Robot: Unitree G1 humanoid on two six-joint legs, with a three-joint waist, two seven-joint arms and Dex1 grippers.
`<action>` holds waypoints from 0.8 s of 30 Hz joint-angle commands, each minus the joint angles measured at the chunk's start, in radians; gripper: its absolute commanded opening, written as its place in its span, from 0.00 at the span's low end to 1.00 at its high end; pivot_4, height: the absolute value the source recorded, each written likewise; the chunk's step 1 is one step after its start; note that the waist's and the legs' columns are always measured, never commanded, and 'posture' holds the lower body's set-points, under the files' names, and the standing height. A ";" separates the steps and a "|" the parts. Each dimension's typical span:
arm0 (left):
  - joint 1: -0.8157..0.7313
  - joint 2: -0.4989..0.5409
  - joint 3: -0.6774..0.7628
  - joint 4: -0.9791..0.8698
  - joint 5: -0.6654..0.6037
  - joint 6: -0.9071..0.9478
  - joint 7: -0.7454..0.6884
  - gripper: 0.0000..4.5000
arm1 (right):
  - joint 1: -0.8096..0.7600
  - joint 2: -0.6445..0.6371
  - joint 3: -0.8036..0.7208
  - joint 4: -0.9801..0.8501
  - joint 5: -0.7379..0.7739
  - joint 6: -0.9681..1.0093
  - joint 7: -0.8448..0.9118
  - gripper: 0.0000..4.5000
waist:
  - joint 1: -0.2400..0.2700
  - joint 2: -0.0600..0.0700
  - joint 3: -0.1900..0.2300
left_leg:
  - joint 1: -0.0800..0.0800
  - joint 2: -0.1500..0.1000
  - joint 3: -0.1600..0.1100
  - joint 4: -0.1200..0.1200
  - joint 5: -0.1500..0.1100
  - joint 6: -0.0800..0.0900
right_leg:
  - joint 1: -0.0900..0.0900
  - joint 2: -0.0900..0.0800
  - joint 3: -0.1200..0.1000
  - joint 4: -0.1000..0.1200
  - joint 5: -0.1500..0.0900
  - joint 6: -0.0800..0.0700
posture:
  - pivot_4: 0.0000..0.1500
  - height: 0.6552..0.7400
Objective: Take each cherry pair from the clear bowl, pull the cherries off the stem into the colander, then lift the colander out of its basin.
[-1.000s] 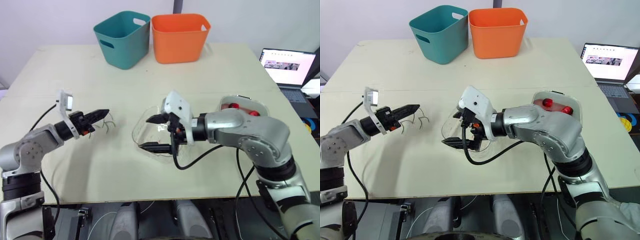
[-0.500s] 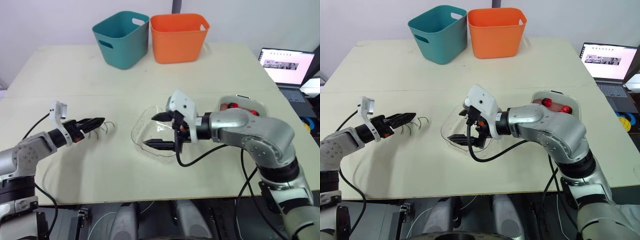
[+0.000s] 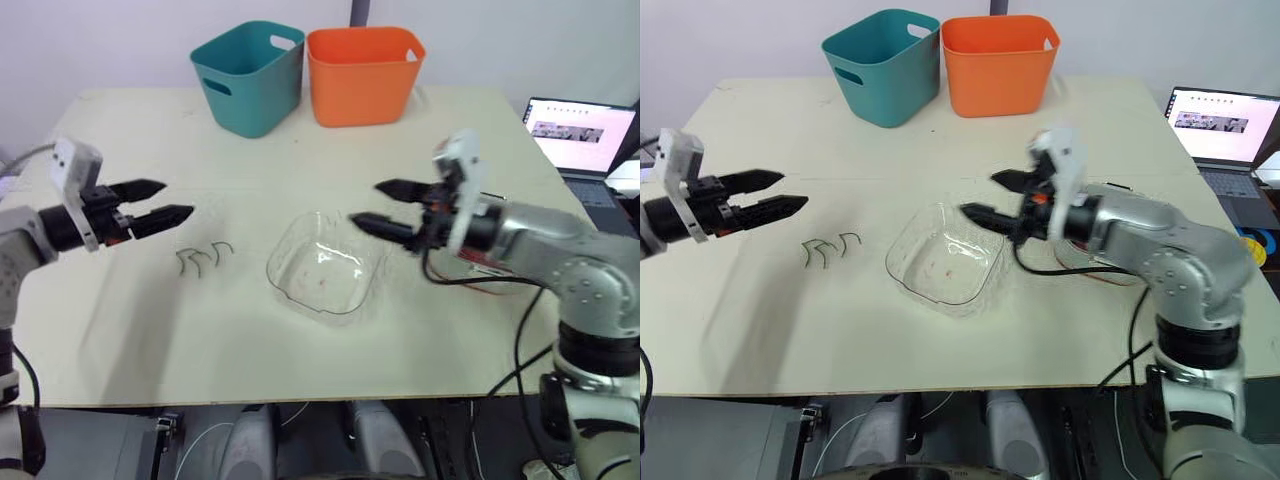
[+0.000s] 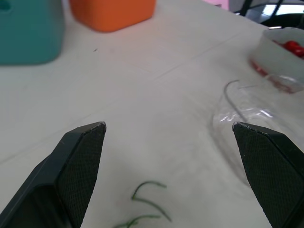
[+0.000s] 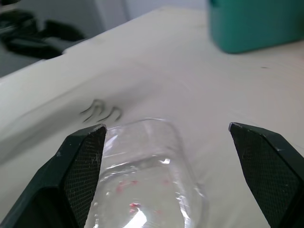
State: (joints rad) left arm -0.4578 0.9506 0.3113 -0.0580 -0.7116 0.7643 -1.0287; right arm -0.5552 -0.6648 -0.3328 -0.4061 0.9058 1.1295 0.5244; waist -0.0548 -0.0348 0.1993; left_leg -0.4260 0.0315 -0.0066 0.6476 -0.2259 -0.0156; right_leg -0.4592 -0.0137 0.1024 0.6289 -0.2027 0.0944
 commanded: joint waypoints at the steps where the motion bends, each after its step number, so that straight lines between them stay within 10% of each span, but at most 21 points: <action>1: -0.010 0.003 0.018 -0.034 -0.057 0.023 -0.042 1.00 | 0.083 -0.108 -0.203 0.043 0.042 -0.026 0.066 1.00 | 0.004 0.000 0.000 | 0.000 0.000 0.000 0.000 0.000 0.000 | 0.000 0.000 0.000 0.000 0.000 0.000 | 1.00 1.00; 12: -0.144 0.004 -0.059 0.219 0.084 -0.144 -0.122 1.00 | 0.287 -0.363 -0.392 0.289 -0.086 -0.182 0.232 1.00 | -0.013 0.000 0.000 | 0.004 0.000 0.000 0.000 0.000 0.000 | 0.002 0.002 0.001 0.001 -0.001 0.001 | 1.00 1.00; 24: -0.232 0.005 -0.247 -0.148 0.051 -0.114 -0.281 1.00 | 0.195 -0.752 0.123 0.234 -0.303 -0.394 0.651 1.00 | -0.013 0.001 0.001 | 0.003 0.000 0.003 0.000 0.000 0.000 | 0.001 0.001 0.003 0.001 -0.002 0.002 | 1.00 1.00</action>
State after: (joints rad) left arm -0.6663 0.9556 0.0796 -0.1408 -0.6379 0.6502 -1.2858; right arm -0.3294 -1.3877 -0.2554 -0.1510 0.6328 0.7769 1.1137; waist -0.0680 -0.0335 0.2001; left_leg -0.4228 0.0316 -0.0040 0.6480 -0.2260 -0.0156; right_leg -0.4584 -0.0126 0.1050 0.6298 -0.2043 0.0964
